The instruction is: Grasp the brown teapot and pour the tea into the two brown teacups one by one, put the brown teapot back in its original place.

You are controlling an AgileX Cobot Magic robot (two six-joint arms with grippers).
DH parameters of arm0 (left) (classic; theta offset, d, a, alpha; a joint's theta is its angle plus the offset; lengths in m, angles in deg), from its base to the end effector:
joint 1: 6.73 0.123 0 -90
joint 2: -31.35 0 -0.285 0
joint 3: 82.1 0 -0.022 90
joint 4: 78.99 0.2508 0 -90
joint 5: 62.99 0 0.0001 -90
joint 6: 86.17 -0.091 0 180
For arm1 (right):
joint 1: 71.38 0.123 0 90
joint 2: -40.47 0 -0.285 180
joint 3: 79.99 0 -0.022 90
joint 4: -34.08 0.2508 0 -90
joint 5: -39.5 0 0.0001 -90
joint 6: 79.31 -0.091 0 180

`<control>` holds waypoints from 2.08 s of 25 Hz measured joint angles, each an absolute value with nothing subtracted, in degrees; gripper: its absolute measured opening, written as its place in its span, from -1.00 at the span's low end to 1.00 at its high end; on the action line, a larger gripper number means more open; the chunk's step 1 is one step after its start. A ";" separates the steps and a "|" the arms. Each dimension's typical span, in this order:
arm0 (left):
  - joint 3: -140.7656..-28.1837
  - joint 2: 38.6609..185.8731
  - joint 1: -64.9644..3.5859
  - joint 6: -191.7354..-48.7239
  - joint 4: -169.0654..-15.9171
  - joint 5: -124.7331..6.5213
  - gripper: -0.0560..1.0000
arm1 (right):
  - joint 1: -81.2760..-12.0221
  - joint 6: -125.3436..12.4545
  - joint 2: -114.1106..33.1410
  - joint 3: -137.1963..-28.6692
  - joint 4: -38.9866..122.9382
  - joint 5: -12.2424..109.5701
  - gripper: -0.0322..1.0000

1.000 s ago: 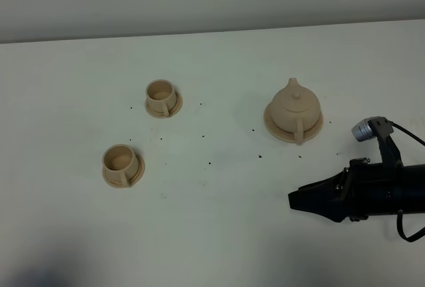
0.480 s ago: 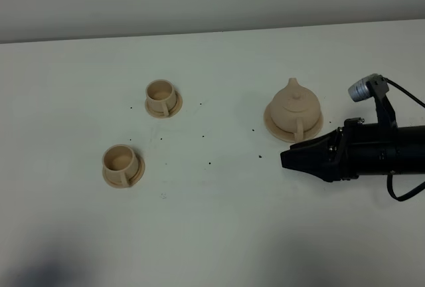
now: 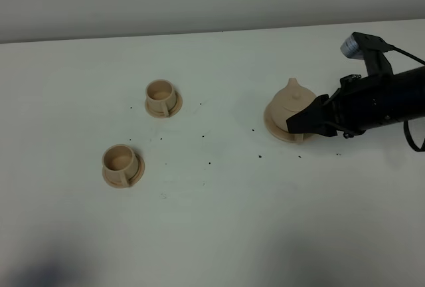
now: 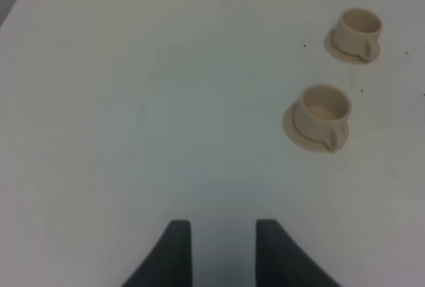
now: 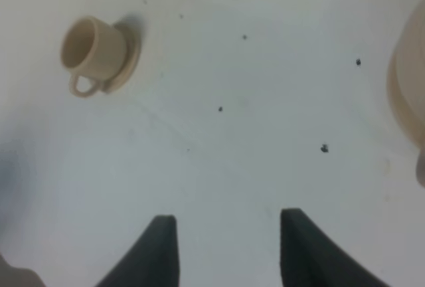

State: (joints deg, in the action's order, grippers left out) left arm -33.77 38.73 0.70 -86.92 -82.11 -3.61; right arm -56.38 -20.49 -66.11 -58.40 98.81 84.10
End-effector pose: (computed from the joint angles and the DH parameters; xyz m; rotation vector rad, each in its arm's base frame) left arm -0.0049 -0.0049 0.2805 -0.1149 2.0043 0.0265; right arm 0.3000 0.1403 0.1970 -0.6185 2.4852 0.9805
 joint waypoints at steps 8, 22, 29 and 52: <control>-33.75 38.73 0.70 -86.92 -82.11 -3.61 -0.36 | -47.11 -64.40 -66.62 -73.11 67.25 82.34 -0.19; -33.68 38.73 0.70 -86.92 -82.11 -3.61 -0.36 | -46.16 -92.82 -84.28 -92.81 45.16 99.43 -0.23; -33.68 38.73 0.70 -86.93 -82.11 -3.61 -0.36 | -44.06 -95.92 -88.11 -98.48 41.75 103.42 -0.25; -33.68 38.78 0.70 -86.93 -82.00 -3.61 -0.36 | -43.83 -96.75 -93.34 -101.25 41.06 102.84 -0.25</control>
State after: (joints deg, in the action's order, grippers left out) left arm -33.68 38.78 0.70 -86.93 -82.00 -3.61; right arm -43.83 -96.75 -93.34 -101.25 41.06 102.84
